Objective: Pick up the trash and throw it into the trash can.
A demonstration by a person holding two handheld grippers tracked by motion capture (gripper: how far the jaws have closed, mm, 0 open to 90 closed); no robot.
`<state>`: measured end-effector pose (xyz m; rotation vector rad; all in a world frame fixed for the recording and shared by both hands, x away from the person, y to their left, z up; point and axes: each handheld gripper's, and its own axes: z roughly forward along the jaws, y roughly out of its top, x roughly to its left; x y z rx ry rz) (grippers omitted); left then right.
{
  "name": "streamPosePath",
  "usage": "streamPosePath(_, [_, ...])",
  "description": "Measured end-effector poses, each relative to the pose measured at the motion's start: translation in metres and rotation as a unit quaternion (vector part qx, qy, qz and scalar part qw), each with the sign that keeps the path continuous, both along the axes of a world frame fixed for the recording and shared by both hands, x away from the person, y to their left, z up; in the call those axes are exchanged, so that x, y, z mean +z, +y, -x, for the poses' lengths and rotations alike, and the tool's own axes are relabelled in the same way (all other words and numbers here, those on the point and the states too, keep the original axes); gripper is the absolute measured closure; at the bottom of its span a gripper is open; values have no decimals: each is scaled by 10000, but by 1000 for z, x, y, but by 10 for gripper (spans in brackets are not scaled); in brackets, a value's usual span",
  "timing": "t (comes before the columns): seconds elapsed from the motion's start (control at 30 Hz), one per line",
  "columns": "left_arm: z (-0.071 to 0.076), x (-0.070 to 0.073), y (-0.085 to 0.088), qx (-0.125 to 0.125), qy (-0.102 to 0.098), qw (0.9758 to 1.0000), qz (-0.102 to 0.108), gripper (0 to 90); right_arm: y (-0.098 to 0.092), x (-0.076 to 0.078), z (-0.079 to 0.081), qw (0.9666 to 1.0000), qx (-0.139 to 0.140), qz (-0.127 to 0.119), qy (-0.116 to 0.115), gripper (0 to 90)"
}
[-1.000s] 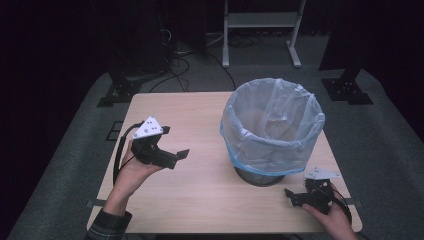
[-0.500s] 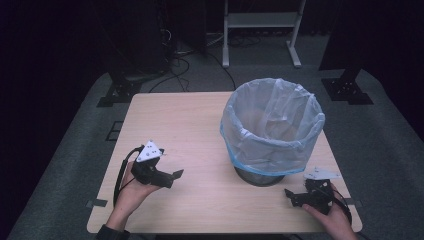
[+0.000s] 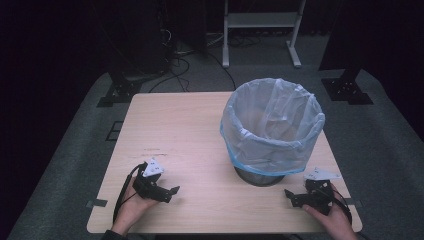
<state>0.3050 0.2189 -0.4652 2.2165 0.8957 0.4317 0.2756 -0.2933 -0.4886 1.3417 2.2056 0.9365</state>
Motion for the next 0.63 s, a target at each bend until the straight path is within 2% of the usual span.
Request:
streamPosePath(0.1, [0, -8, 3, 58, 44, 9998, -164, 0, 0, 0, 0, 10000, -1, 0, 0, 9])
streamPosePath(0.23, [1, -15, 6, 102, 145, 9998, -74, 0, 0, 0, 1, 10000, 9, -1, 2, 10])
streamPosePath(0.4, [1, -19, 10, 72, 96, 9998, 131, 0, 0, 0, 1, 10000, 8, -2, 3, 9])
streamPosePath(0.63, [3, -19, 10, 194, 84, 9997, 128, 0, 0, 0, 1, 10000, 5, -1, 2, 9])
